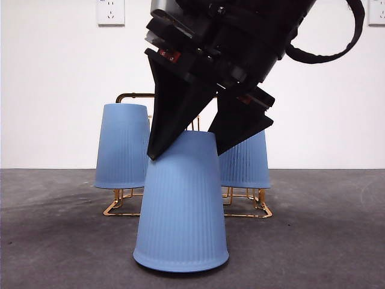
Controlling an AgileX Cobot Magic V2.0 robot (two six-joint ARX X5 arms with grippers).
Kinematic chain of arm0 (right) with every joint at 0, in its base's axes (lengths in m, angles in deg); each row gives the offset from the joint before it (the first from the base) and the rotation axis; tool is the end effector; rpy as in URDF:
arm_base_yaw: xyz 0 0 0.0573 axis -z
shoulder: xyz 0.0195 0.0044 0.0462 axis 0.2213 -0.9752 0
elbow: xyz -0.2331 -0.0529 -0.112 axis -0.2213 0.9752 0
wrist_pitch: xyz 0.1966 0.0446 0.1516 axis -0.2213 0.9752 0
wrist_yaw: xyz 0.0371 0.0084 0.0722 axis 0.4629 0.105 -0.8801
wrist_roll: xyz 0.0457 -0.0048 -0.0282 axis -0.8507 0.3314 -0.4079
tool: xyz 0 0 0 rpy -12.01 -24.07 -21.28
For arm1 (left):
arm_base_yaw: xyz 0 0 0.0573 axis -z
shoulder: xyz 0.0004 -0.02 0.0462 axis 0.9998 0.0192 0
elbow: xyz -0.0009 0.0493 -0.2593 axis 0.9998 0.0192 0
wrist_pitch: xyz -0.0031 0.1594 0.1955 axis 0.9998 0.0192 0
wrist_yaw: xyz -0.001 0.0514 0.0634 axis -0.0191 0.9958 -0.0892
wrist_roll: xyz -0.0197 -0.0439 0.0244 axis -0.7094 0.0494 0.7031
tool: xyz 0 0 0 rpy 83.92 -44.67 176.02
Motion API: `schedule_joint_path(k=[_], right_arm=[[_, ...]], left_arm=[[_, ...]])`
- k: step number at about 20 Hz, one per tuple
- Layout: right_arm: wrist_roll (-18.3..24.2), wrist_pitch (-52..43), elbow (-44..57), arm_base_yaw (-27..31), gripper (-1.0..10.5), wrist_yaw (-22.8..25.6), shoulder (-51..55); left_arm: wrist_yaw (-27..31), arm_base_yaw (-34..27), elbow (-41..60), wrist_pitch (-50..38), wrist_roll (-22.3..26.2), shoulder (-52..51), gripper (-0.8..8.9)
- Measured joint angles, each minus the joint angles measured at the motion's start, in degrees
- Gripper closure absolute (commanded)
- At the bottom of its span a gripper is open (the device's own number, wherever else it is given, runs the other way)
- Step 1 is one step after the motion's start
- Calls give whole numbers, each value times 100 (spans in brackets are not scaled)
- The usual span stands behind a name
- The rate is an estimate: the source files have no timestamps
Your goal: Pick the top cup and place it on cupholder, pick up the mid cup and place it on cupholder, last pick the bottom cup and place it on cupholder.
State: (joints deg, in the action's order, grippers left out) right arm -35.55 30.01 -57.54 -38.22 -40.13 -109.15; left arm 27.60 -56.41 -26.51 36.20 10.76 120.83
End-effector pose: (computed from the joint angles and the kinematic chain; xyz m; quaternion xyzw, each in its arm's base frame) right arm 0.1815 0.2316 0.2250 -0.1043 0.4499 0.4187 0.7819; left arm 0.0858 -0.0650 0.3678 0.0206 0.3103 -0.3958 0.8641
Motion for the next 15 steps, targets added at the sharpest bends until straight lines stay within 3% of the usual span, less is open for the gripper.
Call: schedule_joint_path(k=[6, 11, 15], right_arm=[[39, 592, -780, 0, 683, 105, 229], [315, 1515, -2074, 37, 682, 691, 269], [531, 1283, -2664, 343, 682, 804, 271]], left_arm=[[0, 0, 0, -9, 0, 0, 412], [0, 0, 0, -15, 0, 0, 412], [0, 0, 0, -52, 2, 0, 412]])
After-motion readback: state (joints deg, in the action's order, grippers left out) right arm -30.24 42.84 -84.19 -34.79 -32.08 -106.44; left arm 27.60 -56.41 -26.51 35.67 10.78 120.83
